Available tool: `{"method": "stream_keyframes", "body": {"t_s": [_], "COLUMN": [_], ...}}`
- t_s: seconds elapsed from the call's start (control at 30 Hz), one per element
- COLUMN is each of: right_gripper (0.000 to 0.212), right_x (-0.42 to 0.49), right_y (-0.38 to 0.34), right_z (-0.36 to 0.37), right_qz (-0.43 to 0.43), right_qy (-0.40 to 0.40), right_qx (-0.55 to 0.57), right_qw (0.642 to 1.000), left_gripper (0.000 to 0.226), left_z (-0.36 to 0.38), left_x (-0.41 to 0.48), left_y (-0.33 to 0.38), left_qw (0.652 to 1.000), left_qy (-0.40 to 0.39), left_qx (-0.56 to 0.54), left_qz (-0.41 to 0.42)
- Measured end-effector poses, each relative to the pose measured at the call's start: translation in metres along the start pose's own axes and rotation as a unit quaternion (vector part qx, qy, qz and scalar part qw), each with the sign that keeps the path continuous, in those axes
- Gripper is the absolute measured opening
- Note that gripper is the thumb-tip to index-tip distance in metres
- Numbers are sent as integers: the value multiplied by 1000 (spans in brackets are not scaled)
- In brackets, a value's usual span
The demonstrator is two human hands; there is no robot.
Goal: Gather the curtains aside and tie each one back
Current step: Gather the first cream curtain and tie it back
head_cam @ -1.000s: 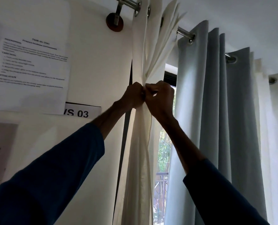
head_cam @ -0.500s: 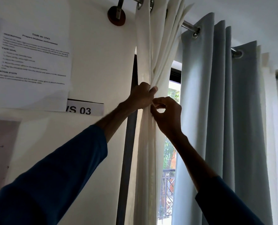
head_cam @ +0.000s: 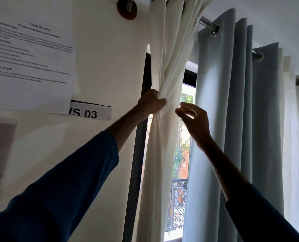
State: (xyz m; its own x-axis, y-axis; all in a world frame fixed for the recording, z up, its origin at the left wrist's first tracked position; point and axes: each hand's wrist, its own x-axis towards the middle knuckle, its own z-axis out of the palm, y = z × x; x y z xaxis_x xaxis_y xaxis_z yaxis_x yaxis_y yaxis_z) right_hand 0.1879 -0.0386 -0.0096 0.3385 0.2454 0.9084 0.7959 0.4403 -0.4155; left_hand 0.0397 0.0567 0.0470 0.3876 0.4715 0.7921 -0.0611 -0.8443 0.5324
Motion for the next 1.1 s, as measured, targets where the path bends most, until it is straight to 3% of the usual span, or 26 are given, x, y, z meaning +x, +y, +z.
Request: {"method": "stream_keyframes", "body": {"t_s": [0.1,0.13,0.2,0.27,0.43,0.53,0.7,0.9,1.1], "right_gripper": [90,97,77,49,53,50,51,38,41], "right_x": [21,27,33,35,33,31,26,21,1], "right_y": [13,17,21,18,20,21,24,10,8], "right_z": [-4,-4,-4,-1,13,15,6,0,13], "right_qz": [165,198,209,197,210,222,179,151,125], "right_qy": [-45,-80,-159,-166,-172,-186,-84,-25,11], "right_qx": [92,146,235,250,295,240,151,59,-84], "right_qw": [981,966,936,933,916,926,968,987,989], "left_gripper": [18,20,24,30,43,59,43,38,34], "left_z": [-5,-8,-13,-18,-28,-29,-18,-1,11], "left_x": [-2,-2,-3,-3,1,3,-4,-16,-34], "left_y": [5,7,7,5,-4,-8,-11,-6,-12], "left_qw": [995,992,986,978,977,993,985,971,958], "left_qy": [-55,-74,-98,-111,-123,-105,-9,51,55], "left_qx": [-77,-100,-136,-174,-174,-55,162,226,273], "left_qz": [2,-4,-19,-31,-27,-22,52,67,72]}}
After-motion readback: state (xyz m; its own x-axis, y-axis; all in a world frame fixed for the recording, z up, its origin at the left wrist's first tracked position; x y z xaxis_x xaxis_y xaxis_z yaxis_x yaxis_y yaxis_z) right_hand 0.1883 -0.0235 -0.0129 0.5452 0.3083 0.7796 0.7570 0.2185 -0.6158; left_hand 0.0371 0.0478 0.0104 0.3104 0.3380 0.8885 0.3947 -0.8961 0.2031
